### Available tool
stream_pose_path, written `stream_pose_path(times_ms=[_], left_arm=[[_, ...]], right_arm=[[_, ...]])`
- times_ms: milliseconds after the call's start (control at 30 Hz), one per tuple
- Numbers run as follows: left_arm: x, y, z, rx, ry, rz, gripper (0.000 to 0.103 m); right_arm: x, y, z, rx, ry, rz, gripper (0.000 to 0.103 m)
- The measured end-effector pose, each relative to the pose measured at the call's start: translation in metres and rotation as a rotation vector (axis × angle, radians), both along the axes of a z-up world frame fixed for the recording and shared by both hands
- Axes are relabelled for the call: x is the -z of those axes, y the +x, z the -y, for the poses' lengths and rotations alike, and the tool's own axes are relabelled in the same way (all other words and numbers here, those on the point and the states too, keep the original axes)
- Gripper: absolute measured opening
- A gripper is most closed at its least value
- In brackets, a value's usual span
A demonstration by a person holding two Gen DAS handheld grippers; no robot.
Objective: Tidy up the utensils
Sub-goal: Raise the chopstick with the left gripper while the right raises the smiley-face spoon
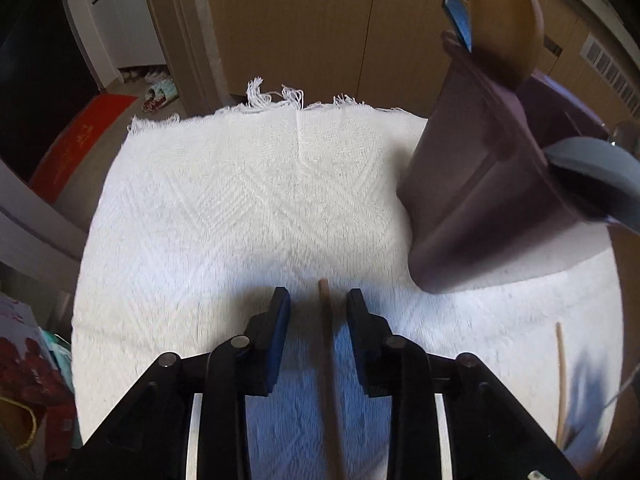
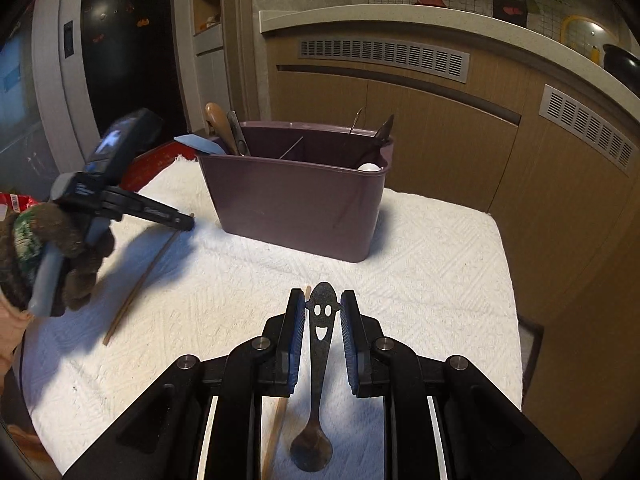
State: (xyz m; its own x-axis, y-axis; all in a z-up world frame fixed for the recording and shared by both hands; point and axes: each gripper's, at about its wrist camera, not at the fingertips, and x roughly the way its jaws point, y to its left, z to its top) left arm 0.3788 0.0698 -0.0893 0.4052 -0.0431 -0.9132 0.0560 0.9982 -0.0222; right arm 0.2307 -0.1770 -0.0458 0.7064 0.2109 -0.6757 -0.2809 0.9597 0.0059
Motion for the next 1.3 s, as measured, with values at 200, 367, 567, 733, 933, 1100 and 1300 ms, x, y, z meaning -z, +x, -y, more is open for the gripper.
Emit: stream_pose_path(times_ms=[200, 367, 567, 733, 933, 1100, 1300], left_arm=[[-0.001, -0.003, 0.004, 0.006, -0.004, 0.038, 0.005], [-0.019, -0.049, 0.003, 0.044, -0.083, 0.137, 0.003], [-0.078, -0.122, 0.007, 0.121, -0.118, 0.364, 0.002], [-0.084, -0.123, 0.003, 0.131, -0.117, 0.327, 0.003], [-0.031, -0.049, -0.002, 0.03, -0.127, 0.076, 0.039], [0.002, -0.005, 0.005, -0.022, -0.032, -0.036, 0.039], [0.006, 0.005, 0.014, 0.013, 0.005, 0.012, 0.024]], right_arm=[[-0.005, -0.003, 0.008, 0.013, 0.024, 0.01, 0.019], [-0.018, -0.015, 0.012, 0.013, 0.028, 0.038, 0.019], [-0.04, -0.038, 0.014, 0.01, 0.017, 0.093, 0.019], [-0.056, -0.053, 0.01, 0.003, 0.005, 0.125, 0.019], [-0.063, -0.06, 0.0, -0.018, -0.003, 0.141, 0.019], [-0.064, -0.063, 0.002, -0.025, 0.0, 0.137, 0.019], [-0.059, -0.057, 0.008, -0.015, 0.012, 0.12, 0.019]])
